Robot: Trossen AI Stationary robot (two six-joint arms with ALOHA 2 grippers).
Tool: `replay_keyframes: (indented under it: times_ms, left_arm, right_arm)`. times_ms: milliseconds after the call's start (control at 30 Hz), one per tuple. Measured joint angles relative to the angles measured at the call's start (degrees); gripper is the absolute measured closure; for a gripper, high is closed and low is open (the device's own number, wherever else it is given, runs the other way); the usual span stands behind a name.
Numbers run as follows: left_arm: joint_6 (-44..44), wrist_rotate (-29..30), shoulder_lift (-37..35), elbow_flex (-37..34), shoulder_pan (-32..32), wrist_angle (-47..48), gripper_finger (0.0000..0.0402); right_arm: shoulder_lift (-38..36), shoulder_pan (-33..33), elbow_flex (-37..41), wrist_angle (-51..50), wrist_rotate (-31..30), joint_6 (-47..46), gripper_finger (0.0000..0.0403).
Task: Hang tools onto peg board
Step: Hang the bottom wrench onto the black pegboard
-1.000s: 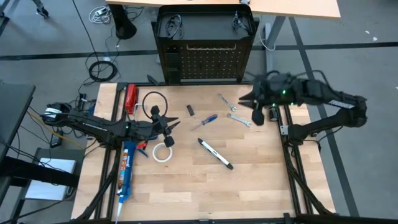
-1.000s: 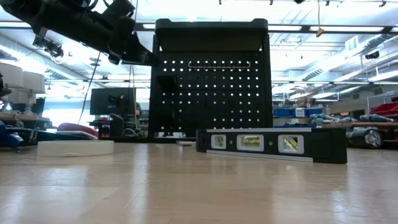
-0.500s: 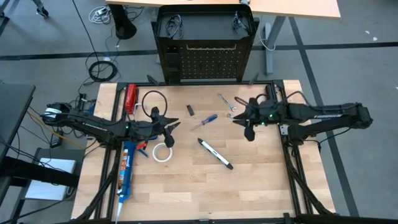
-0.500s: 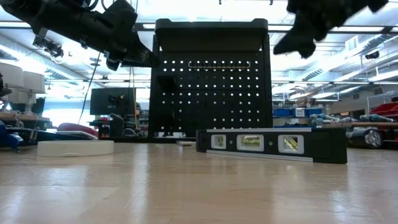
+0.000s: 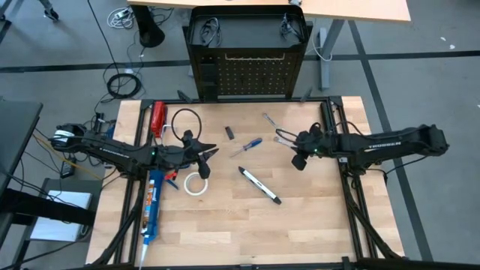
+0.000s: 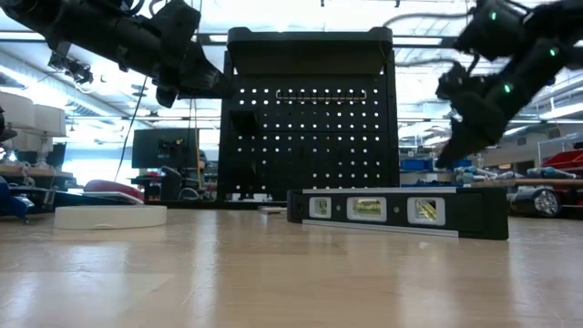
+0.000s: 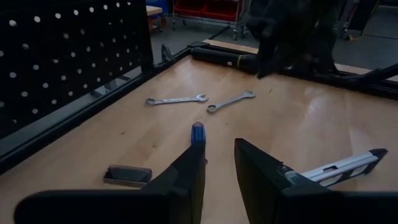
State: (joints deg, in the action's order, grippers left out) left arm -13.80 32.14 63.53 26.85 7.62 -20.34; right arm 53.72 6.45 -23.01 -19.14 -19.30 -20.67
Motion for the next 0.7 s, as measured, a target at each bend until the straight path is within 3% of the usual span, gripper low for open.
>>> replay_keyframes:
  times_ms: [700]
  left_arm:
    - [4.7, -2.2, 0.0, 0.0, 0.0, -4.62, 0.0308]
  right_arm:
    - [5.04, 4.5, 10.81, 10.7, -2.01, -3.89, 0.0167]
